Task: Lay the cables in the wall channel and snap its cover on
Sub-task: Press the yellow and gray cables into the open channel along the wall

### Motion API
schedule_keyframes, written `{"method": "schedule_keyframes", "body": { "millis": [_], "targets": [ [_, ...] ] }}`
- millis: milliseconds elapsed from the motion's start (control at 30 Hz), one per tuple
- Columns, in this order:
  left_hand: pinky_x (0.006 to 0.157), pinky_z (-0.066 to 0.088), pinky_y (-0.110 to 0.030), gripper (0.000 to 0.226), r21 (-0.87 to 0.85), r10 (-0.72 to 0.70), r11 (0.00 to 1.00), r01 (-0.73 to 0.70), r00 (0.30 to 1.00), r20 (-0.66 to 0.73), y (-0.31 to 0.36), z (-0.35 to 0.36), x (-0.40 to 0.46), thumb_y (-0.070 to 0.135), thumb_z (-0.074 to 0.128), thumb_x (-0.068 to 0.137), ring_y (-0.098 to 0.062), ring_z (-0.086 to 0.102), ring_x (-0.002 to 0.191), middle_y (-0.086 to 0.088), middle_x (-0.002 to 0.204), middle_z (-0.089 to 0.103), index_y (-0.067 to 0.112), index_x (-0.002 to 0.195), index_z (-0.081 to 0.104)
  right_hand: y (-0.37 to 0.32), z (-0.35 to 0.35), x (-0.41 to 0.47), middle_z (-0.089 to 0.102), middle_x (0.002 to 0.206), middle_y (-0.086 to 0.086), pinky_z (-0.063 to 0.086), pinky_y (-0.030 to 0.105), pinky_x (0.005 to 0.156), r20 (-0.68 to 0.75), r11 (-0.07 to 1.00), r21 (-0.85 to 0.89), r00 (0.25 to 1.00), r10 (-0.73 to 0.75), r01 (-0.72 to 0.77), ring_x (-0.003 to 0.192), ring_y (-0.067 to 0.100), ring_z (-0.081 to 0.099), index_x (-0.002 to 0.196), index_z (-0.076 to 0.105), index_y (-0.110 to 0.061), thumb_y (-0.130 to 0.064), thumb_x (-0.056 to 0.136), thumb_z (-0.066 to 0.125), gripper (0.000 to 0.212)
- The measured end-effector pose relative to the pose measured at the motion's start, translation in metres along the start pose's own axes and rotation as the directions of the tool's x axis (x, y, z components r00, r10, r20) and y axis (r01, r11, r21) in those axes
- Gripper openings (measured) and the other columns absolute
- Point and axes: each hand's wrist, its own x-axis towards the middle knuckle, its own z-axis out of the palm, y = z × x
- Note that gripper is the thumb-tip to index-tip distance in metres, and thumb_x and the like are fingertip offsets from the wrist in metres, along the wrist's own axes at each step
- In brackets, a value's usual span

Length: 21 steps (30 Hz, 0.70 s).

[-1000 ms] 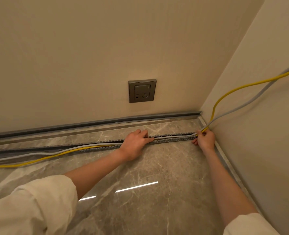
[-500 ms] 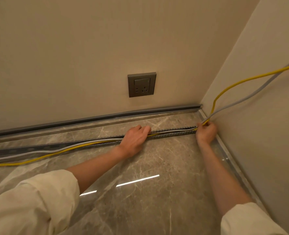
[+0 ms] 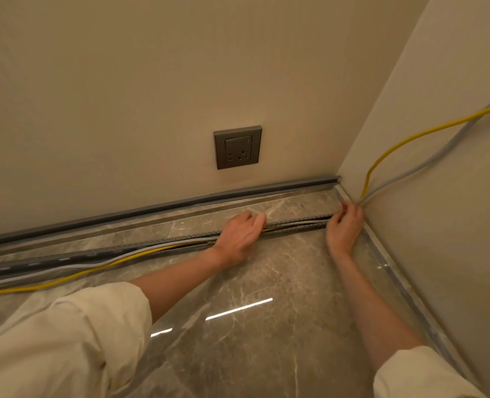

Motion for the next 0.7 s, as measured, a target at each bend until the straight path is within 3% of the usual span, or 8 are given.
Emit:
{"method": "schedule_keyframes", "body": {
  "millis": [133, 400, 600, 700],
  "targets": [
    [0.057, 0.031, -0.034, 0.016, -0.007, 0.022, 1.0, -0.022, 1.0, 0.001, 0.001, 0.004, 0.005, 0.008, 0.05, 0.084, -0.019, 0.036, 0.068, -0.011, 0.082, 0.057, 0.015, 0.091, 0.038, 0.014, -0.005, 0.002, 0.055, 0.117, 0.022, 0.038, 0.039, 0.101, 0.106, 0.98, -0.13, 0.985, -0.134, 0.147, 0.113, 0.034, 0.049, 0.108, 0.061, 0.007, 0.002, 0.09, 0.047, 0.024],
    [0.055, 0.028, -0.034, 0.032, -0.075, -0.003, 0.997, 0.006, 0.999, 0.045, 0.009, 0.007, 0.019, 0.003, 0.054, 0.075, -0.021, 0.04, 0.068, -0.008, 0.078, 0.056, 0.02, 0.087, 0.029, 0.017, -0.01, 0.009, 0.053, 0.118, 0.02, 0.038, 0.037, 0.101, 0.145, 0.98, -0.18, 0.988, -0.061, 0.087, 0.114, 0.033, 0.049, 0.11, 0.06, 0.006, 0.002, 0.089, 0.048, 0.025],
    [0.058, 0.03, -0.035, 0.041, -0.245, -0.147, 0.954, 0.173, 0.982, 0.122, 0.007, 0.003, 0.023, 0.01, 0.061, 0.077, -0.024, 0.046, 0.07, -0.008, 0.08, 0.058, 0.026, 0.084, 0.024, 0.004, -0.002, -0.02, 0.047, 0.132, 0.025, 0.031, 0.046, 0.111, 0.358, 0.905, -0.229, 0.895, -0.265, 0.359, 0.125, 0.039, 0.043, 0.121, 0.056, 0.004, 0.008, 0.081, 0.053, 0.04],
    [0.06, 0.031, -0.033, 0.041, -0.311, -0.165, 0.931, 0.194, 0.979, 0.118, 0.006, 0.005, 0.021, 0.01, 0.062, 0.078, -0.025, 0.052, 0.076, -0.006, 0.088, 0.062, 0.027, 0.084, 0.025, -0.001, 0.0, -0.034, 0.043, 0.138, 0.022, 0.022, 0.05, 0.115, 0.465, 0.85, -0.284, 0.839, -0.283, 0.444, 0.132, 0.037, 0.036, 0.131, 0.05, -0.004, 0.006, 0.08, 0.054, 0.051]
  ]
}}
